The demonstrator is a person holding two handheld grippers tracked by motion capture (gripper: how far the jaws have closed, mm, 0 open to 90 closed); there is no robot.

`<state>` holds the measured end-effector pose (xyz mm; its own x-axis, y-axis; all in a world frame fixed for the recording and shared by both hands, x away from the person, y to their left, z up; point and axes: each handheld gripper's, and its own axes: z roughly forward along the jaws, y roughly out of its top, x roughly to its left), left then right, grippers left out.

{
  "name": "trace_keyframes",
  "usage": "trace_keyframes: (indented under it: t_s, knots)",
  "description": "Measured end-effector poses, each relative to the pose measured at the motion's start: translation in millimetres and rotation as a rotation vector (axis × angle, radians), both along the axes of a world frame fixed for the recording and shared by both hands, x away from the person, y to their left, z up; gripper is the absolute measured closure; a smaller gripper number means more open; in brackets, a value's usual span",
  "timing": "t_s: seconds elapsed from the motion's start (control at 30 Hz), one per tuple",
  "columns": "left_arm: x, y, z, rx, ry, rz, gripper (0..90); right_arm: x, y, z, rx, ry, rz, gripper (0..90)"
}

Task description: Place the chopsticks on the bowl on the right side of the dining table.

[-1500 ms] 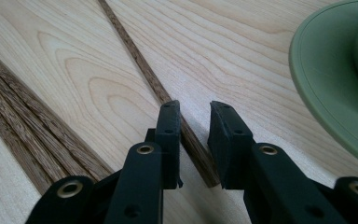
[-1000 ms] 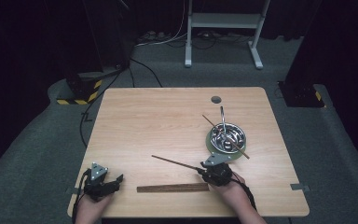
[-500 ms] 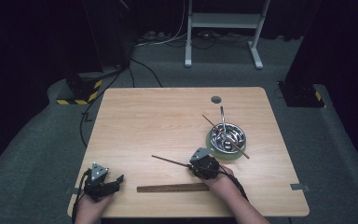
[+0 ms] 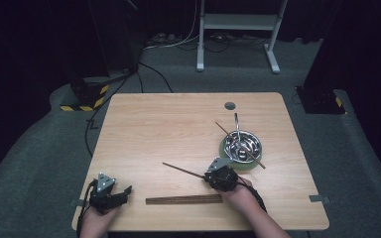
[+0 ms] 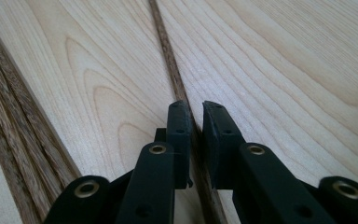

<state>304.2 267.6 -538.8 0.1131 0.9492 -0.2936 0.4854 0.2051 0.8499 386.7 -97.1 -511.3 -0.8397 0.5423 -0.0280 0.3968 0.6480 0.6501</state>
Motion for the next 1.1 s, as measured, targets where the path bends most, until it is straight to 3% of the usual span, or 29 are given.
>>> trace_keyframes:
  t_s: [0.3, 0.43, 0.6, 0.67, 0.87, 1.1]
  knots:
    - [-0.1, 0.1, 0.0, 0.003, 0.000, 0.002, 27.8, 2.6, 4.6, -1.0, 0.015, -0.001, 0.022, 79.3]
    - [-0.6, 1.2, 0.0, 0.016, 0.002, -0.004, 27.8, 3.6, 5.7, -1.8, 0.022, -0.001, 0.029, 83.2]
    - [-0.8, 1.4, 0.0, 0.018, 0.003, -0.005, 27.8, 2.6, 8.0, 0.1, -0.009, -0.016, 0.039, 84.2]
    - [-0.8, 1.4, 0.0, 0.017, 0.003, -0.004, 27.8, 1.5, 9.9, 0.9, -0.023, -0.029, 0.035, 84.2]
    - [-1.1, 1.6, 0.1, 0.020, 0.007, -0.009, 27.8, -2.0, 7.8, 10.4, 0.005, -0.047, 0.019, 84.2]
    - [-1.0, 1.3, 0.0, 0.017, 0.004, -0.007, 27.8, -6.9, -5.2, 20.2, 0.015, -0.074, -0.008, 84.3]
